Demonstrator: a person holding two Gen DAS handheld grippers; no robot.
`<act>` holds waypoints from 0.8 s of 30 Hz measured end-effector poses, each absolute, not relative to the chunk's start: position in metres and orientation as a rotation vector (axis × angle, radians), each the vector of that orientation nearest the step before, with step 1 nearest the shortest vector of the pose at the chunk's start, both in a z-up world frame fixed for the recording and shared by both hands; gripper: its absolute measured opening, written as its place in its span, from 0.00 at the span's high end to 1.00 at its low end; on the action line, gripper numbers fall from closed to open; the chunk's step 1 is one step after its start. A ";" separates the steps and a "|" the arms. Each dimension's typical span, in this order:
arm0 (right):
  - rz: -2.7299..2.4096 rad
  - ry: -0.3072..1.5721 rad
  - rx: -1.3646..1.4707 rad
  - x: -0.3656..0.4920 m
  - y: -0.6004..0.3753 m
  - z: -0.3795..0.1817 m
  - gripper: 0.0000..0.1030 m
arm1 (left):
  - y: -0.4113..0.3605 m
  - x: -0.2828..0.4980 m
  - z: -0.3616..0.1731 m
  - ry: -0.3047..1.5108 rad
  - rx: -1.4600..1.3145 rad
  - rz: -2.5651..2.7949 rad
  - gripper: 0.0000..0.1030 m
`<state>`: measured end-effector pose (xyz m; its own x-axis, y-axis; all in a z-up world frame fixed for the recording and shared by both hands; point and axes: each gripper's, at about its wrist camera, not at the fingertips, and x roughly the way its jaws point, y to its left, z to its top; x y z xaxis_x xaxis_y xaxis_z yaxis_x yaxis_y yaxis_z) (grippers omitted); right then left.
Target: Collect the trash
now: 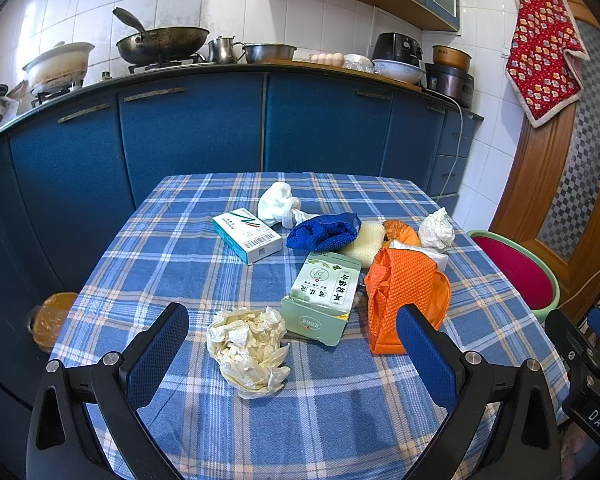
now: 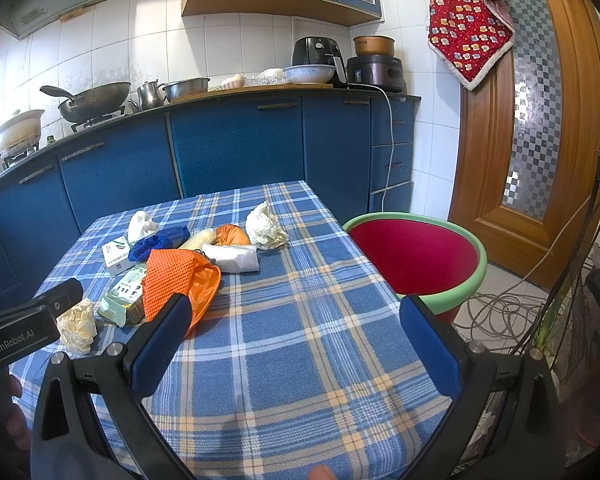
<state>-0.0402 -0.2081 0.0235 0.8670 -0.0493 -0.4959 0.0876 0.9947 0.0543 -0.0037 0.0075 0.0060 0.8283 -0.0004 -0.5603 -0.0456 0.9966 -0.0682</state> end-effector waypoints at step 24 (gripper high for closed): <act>-0.070 0.517 0.078 -0.040 -0.208 0.025 0.01 | 0.007 -0.004 0.008 0.596 -0.082 0.025 0.00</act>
<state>-0.0398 -0.2084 0.0247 0.8670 -0.0472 -0.4961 0.0865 0.9947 0.0564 -0.0037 0.0074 0.0080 0.8274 -0.0001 -0.5616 -0.0472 0.9965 -0.0697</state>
